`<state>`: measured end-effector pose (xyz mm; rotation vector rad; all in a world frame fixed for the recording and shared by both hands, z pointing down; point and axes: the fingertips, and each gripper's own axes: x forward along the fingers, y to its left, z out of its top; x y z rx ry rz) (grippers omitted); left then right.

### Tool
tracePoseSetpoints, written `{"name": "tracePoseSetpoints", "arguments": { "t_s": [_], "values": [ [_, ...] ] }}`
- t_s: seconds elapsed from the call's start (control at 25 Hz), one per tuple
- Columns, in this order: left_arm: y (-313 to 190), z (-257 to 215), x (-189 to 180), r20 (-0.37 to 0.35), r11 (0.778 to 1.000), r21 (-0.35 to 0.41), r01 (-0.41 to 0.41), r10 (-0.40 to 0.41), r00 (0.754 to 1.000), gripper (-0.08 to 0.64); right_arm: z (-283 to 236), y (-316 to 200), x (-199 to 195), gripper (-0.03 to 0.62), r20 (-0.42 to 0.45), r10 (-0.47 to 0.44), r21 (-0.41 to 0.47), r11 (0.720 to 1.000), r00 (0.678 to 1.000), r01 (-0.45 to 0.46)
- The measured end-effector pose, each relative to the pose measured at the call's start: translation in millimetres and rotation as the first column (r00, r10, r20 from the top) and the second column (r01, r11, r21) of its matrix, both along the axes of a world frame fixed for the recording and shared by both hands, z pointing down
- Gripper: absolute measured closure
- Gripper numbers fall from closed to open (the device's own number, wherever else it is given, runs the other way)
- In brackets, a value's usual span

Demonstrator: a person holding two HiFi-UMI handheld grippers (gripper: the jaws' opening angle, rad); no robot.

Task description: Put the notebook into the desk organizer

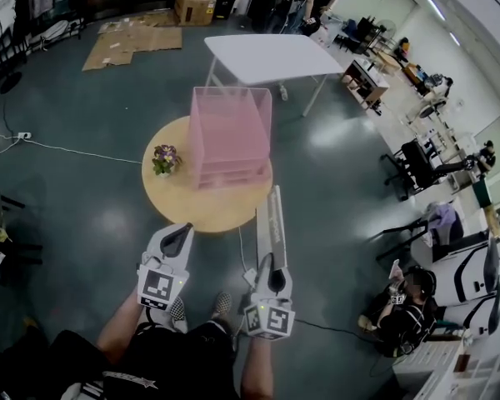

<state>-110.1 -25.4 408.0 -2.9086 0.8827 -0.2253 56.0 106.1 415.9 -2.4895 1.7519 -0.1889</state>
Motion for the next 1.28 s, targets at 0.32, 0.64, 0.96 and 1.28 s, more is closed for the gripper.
{"name": "tracePoseSetpoints", "arguments": {
  "t_s": [0.32, 0.64, 0.96, 1.28],
  "values": [
    [-27.9, 34.8, 13.4, 0.046, 1.0, -0.02, 0.022, -0.021, 0.999, 0.549, 44.7, -37.9, 22.7, 0.579, 0.216, -0.023, 0.06, 0.998, 0.976, 0.011],
    [-66.6, 74.0, 17.4, 0.113, 0.995, -0.09, 0.037, -0.027, 0.993, 0.549, 95.9, -90.5, 34.3, 0.58, 0.539, -0.056, 0.147, 0.989, 0.84, -0.029],
    [-97.4, 115.2, 38.8, 0.166, 0.989, -0.142, 0.041, -0.017, 0.986, 0.549, 160.6, -125.0, 43.9, 0.58, 0.75, -0.081, 0.171, 0.982, 0.657, -0.074],
    [-111.6, 142.7, 48.7, 0.202, 0.981, -0.182, 0.061, -0.024, 0.979, 0.549, 183.5, -152.5, 53.3, 0.58, 0.849, -0.188, 0.27, 0.958, 0.494, -0.099]
  ]
}}
